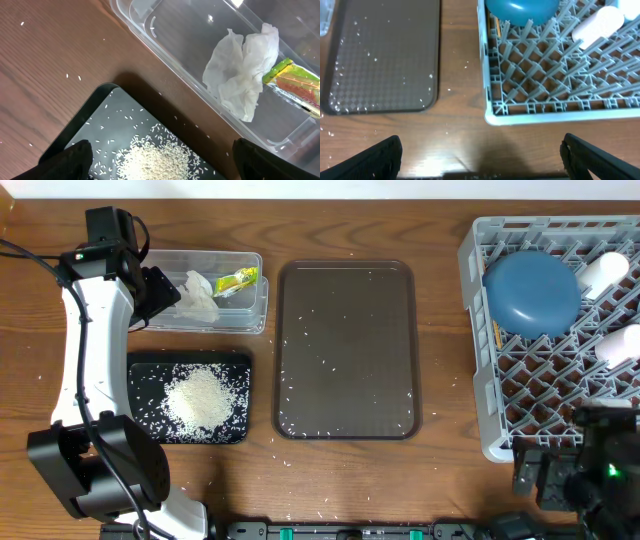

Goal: Sort waste into correct bins and load items into the dishwasher rack
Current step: 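Release the blue plate and retract the right gripper to the rack's front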

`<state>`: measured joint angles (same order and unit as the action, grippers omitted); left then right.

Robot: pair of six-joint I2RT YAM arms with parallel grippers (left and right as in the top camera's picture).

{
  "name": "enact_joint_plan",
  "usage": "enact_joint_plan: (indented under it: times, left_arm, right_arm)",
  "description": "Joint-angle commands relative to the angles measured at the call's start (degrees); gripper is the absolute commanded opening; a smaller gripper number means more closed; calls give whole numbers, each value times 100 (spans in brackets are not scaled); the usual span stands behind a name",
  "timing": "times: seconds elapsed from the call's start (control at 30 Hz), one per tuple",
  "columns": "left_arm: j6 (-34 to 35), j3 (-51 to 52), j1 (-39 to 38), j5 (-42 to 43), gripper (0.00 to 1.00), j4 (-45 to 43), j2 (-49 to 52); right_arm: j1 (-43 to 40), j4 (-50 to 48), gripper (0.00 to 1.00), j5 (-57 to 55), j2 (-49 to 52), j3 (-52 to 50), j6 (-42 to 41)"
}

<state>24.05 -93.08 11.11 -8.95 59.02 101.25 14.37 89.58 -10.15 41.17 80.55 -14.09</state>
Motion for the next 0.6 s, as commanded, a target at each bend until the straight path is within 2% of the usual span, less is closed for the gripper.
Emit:
enact_joint_plan:
  times: [0.0,0.2,0.43,0.57]
  left_arm:
    - [48,24,17,-7,92,31,-127]
    - [48,24,17,-7,92,31,-127]
    - [48,24,17,-7,92,31,-127]
    - [48,24,17,-7,92,31,-127]
  right_arm:
    - [-59,-535,99,-94,-214,-466,155]
    - [-109,-2944,99,382,-975,-2441,1471]
    - [-516,-5560,99,903,-1974,-4765,1523]
    - [-610,-6701,99,1032,-2450,-5737,1523]
